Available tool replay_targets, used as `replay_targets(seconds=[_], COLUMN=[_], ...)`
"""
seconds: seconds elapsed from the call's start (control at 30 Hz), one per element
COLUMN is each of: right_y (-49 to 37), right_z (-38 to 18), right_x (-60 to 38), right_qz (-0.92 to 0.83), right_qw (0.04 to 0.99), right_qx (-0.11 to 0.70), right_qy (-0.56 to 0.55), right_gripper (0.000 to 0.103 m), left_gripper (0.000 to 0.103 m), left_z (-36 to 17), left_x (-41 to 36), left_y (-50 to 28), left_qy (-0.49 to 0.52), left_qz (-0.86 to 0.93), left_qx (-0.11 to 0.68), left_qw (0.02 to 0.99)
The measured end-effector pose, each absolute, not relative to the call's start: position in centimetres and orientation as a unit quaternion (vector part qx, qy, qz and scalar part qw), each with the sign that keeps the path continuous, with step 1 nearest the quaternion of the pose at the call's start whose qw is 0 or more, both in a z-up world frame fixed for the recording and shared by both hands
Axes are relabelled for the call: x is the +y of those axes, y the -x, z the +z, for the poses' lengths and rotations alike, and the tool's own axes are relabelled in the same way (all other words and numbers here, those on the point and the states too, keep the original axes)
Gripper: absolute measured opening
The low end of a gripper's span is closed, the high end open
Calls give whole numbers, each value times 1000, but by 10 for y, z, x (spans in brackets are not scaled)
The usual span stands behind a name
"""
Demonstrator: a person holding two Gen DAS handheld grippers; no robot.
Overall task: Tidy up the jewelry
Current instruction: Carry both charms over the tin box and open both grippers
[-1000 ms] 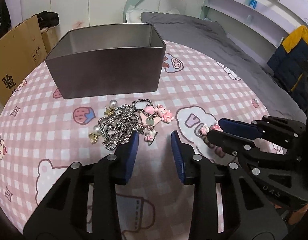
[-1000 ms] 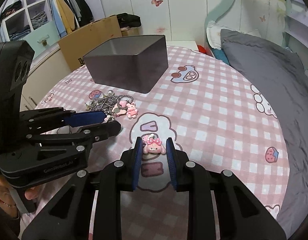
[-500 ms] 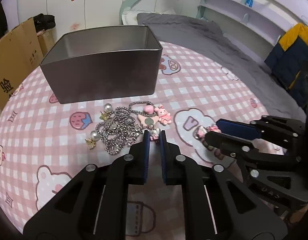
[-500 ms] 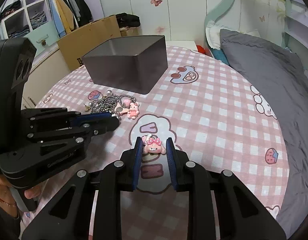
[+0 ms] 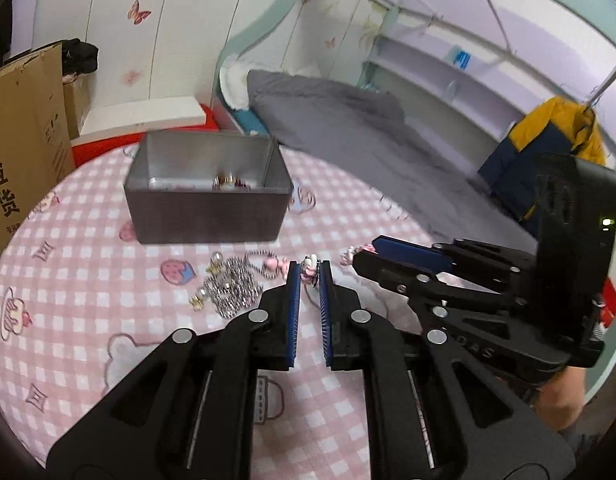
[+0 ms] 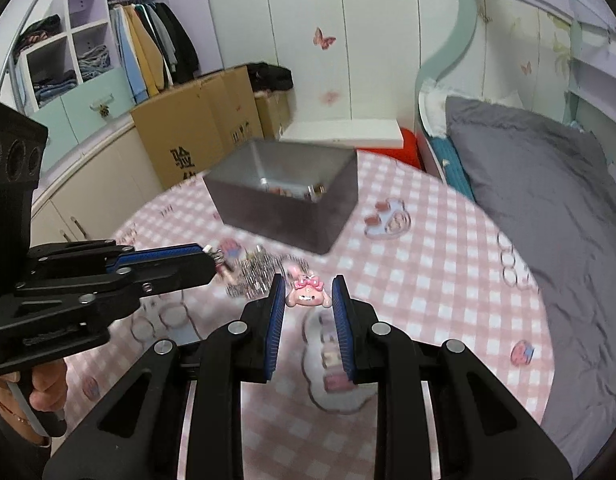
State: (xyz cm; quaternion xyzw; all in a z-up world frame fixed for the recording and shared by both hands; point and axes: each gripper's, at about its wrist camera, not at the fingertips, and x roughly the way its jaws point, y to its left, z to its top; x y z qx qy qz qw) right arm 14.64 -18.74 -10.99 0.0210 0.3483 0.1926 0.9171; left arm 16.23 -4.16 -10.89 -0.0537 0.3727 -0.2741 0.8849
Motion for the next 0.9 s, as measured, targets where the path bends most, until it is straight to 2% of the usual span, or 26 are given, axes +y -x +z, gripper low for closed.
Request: replay_targets(seconds=[0.4, 0.9], right_y=[-203, -245], right_z=[-74, -107], right_x=[-157, -149], right_qz=[221, 206], right_qw=[923, 912], right_qx=[315, 354], right_qy=[-30, -33], right_gripper=[22, 22], left_gripper=[10, 10], left_z=[-76, -115], left_x=[-11, -17], left_y=[-222, -278], left_qy=[49, 36], left_qz=[-265, -246], left_qx=[352, 407], left_qw=[897, 879])
